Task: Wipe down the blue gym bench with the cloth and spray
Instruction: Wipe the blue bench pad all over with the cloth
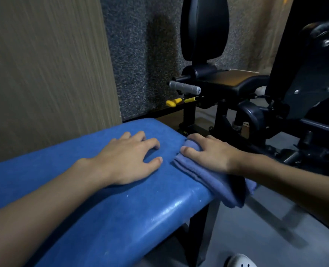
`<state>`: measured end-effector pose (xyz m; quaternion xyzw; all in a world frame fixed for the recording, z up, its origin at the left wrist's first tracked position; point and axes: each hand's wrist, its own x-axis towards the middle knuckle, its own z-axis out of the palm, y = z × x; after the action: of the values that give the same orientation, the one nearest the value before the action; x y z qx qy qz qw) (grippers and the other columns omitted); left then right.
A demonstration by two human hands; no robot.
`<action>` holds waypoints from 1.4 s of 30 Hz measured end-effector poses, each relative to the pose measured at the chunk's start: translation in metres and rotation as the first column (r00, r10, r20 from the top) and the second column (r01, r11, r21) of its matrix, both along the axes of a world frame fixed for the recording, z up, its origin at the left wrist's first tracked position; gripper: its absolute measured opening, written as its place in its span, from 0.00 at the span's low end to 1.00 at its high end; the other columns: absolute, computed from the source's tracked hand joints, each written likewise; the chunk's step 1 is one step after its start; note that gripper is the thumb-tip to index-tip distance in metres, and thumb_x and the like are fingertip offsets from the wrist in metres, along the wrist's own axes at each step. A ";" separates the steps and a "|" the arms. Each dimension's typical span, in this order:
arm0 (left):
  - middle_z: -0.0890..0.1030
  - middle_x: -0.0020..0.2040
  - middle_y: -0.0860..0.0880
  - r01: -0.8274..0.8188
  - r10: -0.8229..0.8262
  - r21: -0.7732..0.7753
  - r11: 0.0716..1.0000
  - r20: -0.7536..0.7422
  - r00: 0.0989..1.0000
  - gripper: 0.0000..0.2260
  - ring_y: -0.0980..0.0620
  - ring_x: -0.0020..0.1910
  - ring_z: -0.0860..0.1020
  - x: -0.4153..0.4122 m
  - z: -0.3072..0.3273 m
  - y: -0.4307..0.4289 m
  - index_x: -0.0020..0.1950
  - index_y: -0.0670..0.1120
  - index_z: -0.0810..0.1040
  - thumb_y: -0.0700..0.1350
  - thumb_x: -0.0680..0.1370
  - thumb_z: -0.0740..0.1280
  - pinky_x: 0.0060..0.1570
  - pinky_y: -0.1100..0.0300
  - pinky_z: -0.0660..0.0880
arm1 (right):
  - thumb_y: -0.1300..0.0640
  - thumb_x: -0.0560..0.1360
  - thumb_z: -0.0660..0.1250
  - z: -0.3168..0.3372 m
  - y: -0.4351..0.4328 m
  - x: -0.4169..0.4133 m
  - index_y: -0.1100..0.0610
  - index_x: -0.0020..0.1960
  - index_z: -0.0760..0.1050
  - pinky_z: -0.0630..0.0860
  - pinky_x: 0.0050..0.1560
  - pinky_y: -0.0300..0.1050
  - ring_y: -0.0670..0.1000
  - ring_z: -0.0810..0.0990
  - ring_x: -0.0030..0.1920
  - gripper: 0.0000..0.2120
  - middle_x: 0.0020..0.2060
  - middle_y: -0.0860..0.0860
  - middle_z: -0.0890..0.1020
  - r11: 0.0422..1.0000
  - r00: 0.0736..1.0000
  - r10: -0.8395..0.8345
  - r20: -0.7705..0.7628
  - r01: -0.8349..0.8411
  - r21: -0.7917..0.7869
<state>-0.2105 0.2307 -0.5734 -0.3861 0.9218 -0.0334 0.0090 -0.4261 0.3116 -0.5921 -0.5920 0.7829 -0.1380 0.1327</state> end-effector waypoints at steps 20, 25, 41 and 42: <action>0.67 0.68 0.61 -0.155 0.163 0.093 0.983 -0.088 0.983 0.32 0.54 0.68 0.65 0.017 0.001 -0.025 0.74 0.62 0.61 0.70 0.72 0.47 0.64 0.47 0.64 | 0.28 0.72 0.49 -0.003 -0.053 -0.013 0.43 0.75 0.54 0.67 0.65 0.53 0.60 0.72 0.65 0.36 0.67 0.55 0.69 0.979 0.978 0.202 0.057 -0.203 0.013; 0.61 0.75 0.56 -0.242 0.255 0.134 0.961 -0.087 0.963 0.32 0.54 0.76 0.57 0.016 -0.004 -0.068 0.74 0.65 0.60 0.71 0.71 0.46 0.70 0.43 0.58 | 0.29 0.73 0.50 -0.001 -0.067 -0.009 0.42 0.74 0.56 0.69 0.61 0.53 0.59 0.73 0.62 0.32 0.65 0.52 0.68 0.974 0.974 0.224 0.035 -0.224 -0.001; 0.59 0.73 0.64 -0.283 0.293 0.138 0.949 -0.060 0.954 0.36 0.59 0.74 0.59 0.055 -0.005 -0.108 0.74 0.67 0.56 0.74 0.68 0.40 0.70 0.46 0.62 | 0.21 0.69 0.40 0.019 -0.210 0.012 0.45 0.77 0.51 0.59 0.67 0.64 0.61 0.62 0.73 0.44 0.74 0.55 0.64 0.956 0.948 0.291 -0.128 -0.284 0.074; 0.60 0.73 0.64 -0.322 0.330 0.129 0.938 -0.048 0.943 0.36 0.57 0.73 0.61 0.062 -0.004 -0.109 0.74 0.67 0.55 0.75 0.67 0.40 0.69 0.44 0.63 | 0.20 0.67 0.41 0.017 -0.207 0.015 0.46 0.77 0.52 0.60 0.68 0.63 0.61 0.62 0.73 0.46 0.74 0.54 0.62 0.952 0.947 0.300 -0.112 -0.289 0.103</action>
<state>-0.1481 0.1222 -0.5770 -0.5332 0.8452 0.0369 0.0057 -0.4114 0.1048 -0.5748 -0.7036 0.6977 -0.0452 0.1269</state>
